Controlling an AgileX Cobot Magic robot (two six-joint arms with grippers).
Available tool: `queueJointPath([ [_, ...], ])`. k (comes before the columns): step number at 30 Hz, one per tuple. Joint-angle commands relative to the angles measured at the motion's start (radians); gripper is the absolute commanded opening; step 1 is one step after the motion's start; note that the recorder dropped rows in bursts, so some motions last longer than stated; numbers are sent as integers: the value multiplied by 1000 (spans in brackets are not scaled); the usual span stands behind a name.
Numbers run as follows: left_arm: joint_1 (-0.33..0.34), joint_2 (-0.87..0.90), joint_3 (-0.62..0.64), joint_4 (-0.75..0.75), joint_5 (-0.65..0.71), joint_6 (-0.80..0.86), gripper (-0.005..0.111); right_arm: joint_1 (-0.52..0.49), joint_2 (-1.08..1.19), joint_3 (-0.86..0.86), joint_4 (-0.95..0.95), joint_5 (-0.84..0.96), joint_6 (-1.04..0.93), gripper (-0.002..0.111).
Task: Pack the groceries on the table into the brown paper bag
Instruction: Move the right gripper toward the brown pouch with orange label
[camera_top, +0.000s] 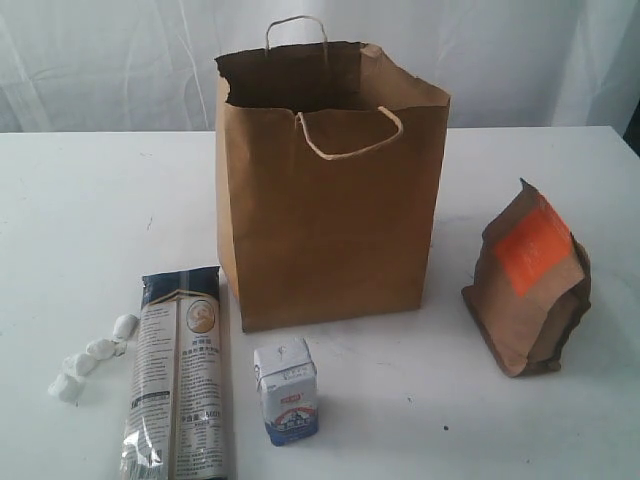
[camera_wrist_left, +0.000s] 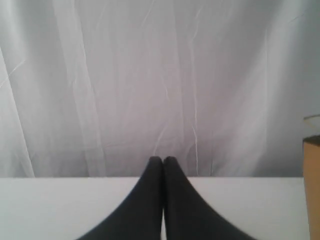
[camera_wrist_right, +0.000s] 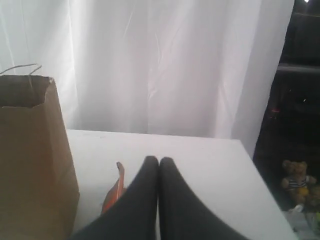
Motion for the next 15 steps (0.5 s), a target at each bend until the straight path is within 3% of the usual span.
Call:
queueJointPath([
  [1, -8, 1, 109, 16, 11, 7, 0, 0, 70, 107, 103, -12, -41, 1],
  [4, -8, 8, 194, 16, 43, 8, 0, 0, 120, 125, 117, 38, -128, 11],
  [6, -8, 6, 240, 16, 46, -12, 0, 0, 140, 125, 148, 54, -223, 27],
  [11, -35, -24, 264, 16, 47, -100, 0, 0, 163, 125, 250, 45, -294, 79],
  [15, -45, -95, 256, 16, 61, -67, 0, 0, 190, 125, 326, 45, -294, 90],
])
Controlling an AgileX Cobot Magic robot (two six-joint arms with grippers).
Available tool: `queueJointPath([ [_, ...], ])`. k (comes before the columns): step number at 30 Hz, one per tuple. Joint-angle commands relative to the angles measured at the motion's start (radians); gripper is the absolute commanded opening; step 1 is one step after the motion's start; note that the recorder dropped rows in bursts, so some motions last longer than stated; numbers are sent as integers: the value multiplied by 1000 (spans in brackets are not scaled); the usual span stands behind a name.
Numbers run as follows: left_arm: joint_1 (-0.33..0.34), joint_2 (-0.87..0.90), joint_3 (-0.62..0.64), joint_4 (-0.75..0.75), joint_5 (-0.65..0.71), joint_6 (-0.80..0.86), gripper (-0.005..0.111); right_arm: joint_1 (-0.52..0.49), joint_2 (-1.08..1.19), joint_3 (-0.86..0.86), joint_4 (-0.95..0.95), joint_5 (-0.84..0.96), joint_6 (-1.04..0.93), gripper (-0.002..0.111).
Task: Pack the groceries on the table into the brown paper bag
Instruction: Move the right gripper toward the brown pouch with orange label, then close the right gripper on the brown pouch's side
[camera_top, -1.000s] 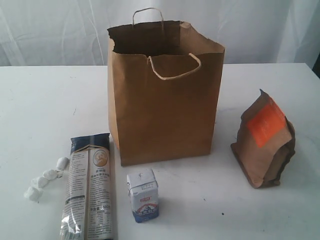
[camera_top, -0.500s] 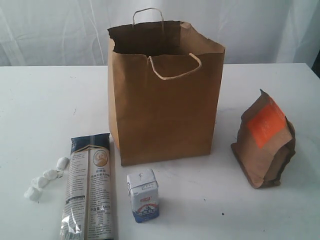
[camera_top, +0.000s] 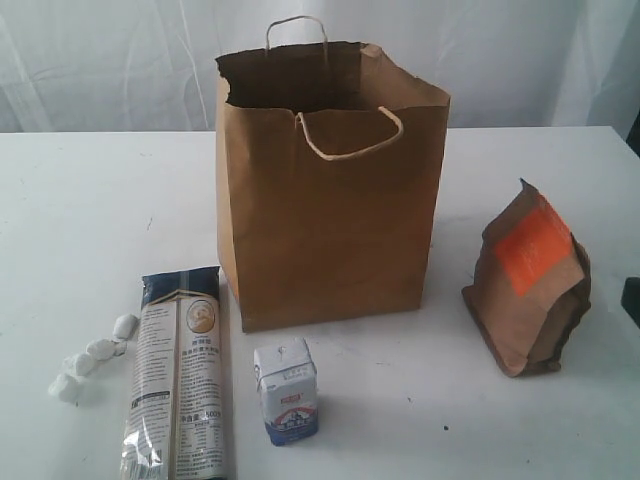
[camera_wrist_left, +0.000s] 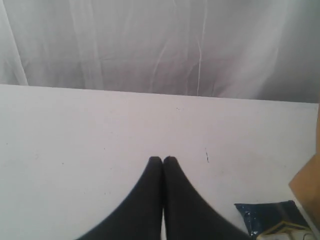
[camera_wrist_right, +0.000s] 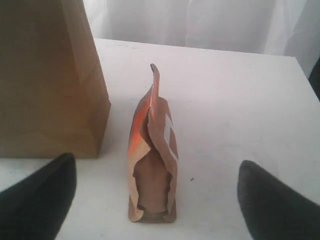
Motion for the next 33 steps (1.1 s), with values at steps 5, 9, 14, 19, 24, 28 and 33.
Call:
queueJointPath([
  [5, -13, -206, -31, 16, -29, 85, 0, 0, 66, 3, 144, -14, -71, 90],
  [9, -13, -277, -23, 16, 2, 90, 0, 0, 150, 3, 226, -54, -305, 90],
  [14, -13, -279, 41, 16, 60, 93, 0, 20, 300, 3, 490, -65, -706, 90],
  [19, -13, -279, 119, 16, -4, 86, 0, 36, 492, -1, 760, -132, -998, 90],
  [24, -13, -279, 124, 16, -13, 62, 0, 38, 667, -28, 928, -84, -1105, 90],
  [28, -13, -279, 124, 16, -20, 62, 0, 38, 786, -48, 1028, -94, -1211, 90],
  [33, -13, -279, 124, 16, -60, 43, 0, 38, 932, -98, 1182, -80, -1397, 89],
])
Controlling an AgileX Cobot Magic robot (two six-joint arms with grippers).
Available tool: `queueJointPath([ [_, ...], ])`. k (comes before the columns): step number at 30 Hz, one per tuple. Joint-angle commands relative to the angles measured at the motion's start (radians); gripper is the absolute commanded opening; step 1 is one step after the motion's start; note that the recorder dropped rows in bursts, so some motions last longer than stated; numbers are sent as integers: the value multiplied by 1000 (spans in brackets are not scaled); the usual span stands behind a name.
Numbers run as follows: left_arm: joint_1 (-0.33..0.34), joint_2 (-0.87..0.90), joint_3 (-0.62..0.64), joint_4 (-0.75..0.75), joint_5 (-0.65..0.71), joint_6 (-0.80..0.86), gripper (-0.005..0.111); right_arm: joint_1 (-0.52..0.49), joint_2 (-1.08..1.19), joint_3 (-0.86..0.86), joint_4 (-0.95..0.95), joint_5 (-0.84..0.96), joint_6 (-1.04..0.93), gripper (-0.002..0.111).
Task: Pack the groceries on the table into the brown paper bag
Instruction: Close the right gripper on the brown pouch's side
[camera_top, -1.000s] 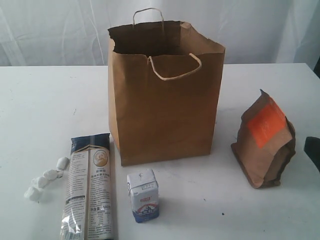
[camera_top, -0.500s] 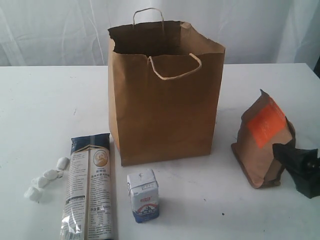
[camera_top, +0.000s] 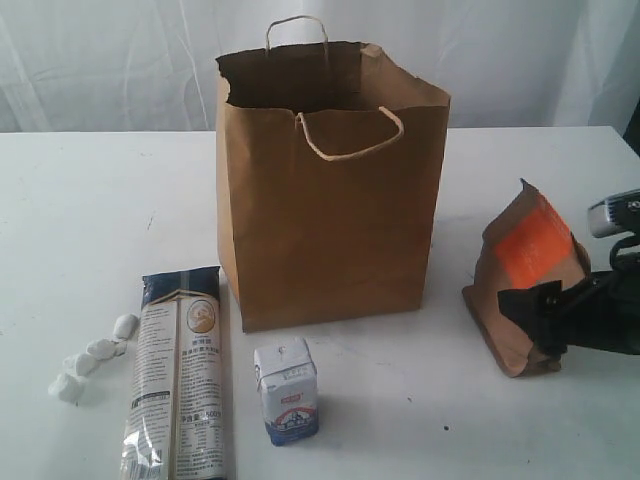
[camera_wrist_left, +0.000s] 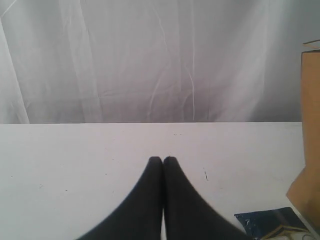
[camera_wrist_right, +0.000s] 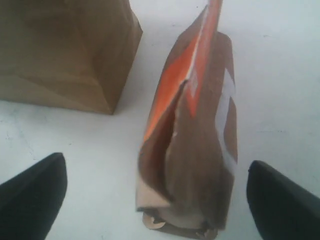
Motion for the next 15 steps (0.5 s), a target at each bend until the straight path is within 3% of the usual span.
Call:
queueJointPath([
  [1, -8, -3, 4, 16, -56, -35, 0, 2, 126, -50, 103, 13, -183, 88],
  [5, -8, -3, 4, 16, -96, -55, 0, 2, 224, -86, 103, 54, -221, 80],
  [8, -8, -3, 4, 16, -112, -55, 0, 2, 276, -106, 103, 90, -286, 65],
  [15, -8, -3, 4, 16, -112, -57, 0, 2, 311, -123, 103, 84, -283, 6],
])
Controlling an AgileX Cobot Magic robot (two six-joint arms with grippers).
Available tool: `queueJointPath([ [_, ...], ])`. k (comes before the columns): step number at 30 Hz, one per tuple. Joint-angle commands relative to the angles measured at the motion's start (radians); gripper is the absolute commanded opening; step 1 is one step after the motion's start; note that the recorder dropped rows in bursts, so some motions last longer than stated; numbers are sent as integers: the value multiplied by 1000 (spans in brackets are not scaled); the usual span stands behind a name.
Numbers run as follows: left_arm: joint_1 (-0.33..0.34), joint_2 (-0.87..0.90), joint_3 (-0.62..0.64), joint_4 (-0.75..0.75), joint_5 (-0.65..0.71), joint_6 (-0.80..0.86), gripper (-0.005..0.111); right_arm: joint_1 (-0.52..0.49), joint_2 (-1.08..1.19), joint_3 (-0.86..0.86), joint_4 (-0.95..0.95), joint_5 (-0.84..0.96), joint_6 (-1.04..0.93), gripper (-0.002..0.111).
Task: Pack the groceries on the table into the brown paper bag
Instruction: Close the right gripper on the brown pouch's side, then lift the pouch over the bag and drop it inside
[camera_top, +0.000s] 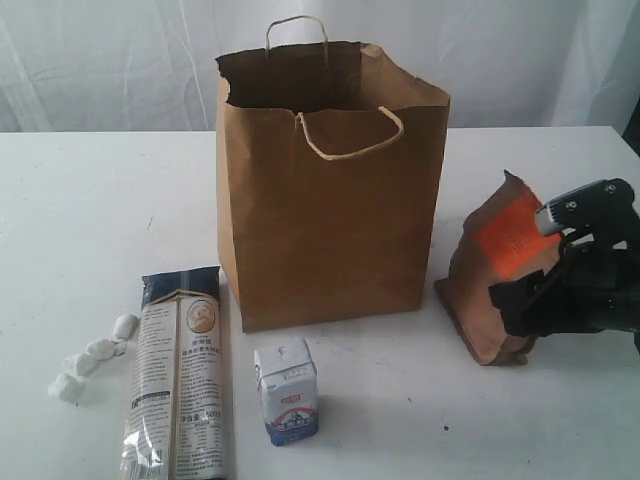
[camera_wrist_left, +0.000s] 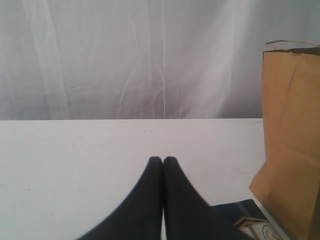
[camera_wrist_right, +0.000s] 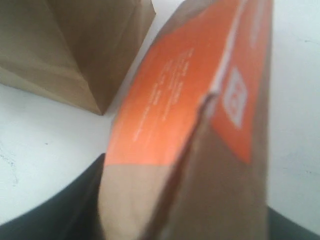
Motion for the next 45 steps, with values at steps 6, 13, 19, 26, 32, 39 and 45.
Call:
queueJointPath([
  [6, -8, -3, 4, 16, -9, -9, 0, 1, -78, 1, -8, -62, 222, 0],
  [13, -8, -3, 4, 16, -7, -9, 0, -1, -250, -2, -8, -304, 263, 0],
  [19, -8, -3, 4, 16, -7, -9, 0, -1, -411, -168, -8, -200, 532, 0],
  [26, -8, -3, 4, 16, -7, -9, 0, -1, -334, -482, -8, -36, 670, 0],
  [32, -8, -3, 4, 16, -7, -9, 0, -1, -148, -735, -8, 408, 734, 0],
  [39, -8, -3, 4, 16, -12, -9, 0, -1, -29, -833, -8, 536, 744, 0],
  [45, -8, -3, 4, 16, -29, -4, 0, 16, 8, -833, -8, 556, 722, 0],
])
